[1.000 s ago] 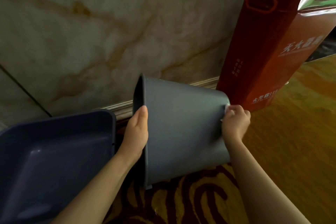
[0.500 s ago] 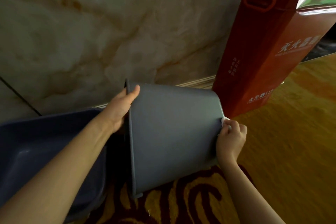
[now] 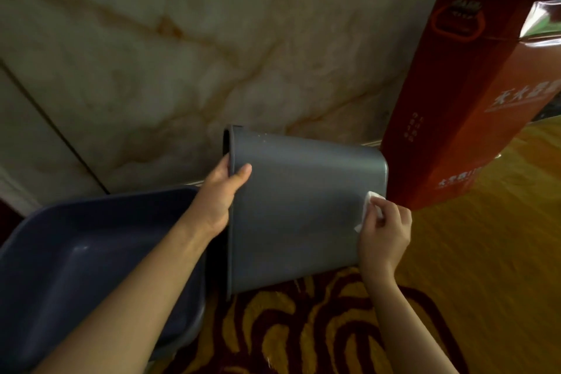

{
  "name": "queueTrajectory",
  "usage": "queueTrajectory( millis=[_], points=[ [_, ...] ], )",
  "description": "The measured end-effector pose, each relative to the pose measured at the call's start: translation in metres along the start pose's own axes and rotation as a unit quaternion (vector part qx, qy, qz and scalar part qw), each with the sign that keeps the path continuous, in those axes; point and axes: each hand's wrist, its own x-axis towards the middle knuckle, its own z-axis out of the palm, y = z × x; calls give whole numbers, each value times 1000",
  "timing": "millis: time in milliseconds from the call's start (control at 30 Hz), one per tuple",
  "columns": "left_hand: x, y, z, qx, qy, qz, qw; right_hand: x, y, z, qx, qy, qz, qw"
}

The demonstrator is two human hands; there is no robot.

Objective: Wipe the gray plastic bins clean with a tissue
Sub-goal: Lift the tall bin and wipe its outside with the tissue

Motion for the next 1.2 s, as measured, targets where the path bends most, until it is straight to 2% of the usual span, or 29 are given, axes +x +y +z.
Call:
queueTrajectory(
  millis=[133, 267, 367, 467, 700, 767, 900, 1000, 1067, 1133, 1200],
  points=[
    [-13, -11, -8, -3, -25, -28, 999, -19, -54, 21, 59, -44, -120, 990],
    [-18, -4, -18, -96, -52, -97, 989, -42, -96, 37, 125, -92, -164, 974],
    [-17, 7, -18, -118, -73, -158, 978, -53, -120, 48, 153, -135, -190, 960],
    [-16, 7, -13, -128, -43, -178, 975, -62, -132, 59, 132, -181, -211, 952],
    [-5, 14, -12, -240, -16, -180, 954, -66, -121, 56, 73, -178, -270, 943],
    [-1, 19, -6, -223, 8, -181, 958, -57, -111, 53, 62, -160, -263, 949],
    [2, 25, -3, -162, 64, -178, 969, -14, -77, 41, 28, -95, -130, 986],
    [1, 27, 0, -152, 80, -198, 965, 21, -56, 32, -3, -76, -37, 996],
    [0, 28, 3, -147, 76, -204, 965, 30, -57, 27, -10, -62, -6, 998],
    [0, 29, 3, -149, 68, -202, 966, 23, -76, 27, 3, -61, -45, 997],
    [1, 28, 0, -153, 58, -195, 967, 2, -105, 33, 41, -120, -137, 982]
  ],
)
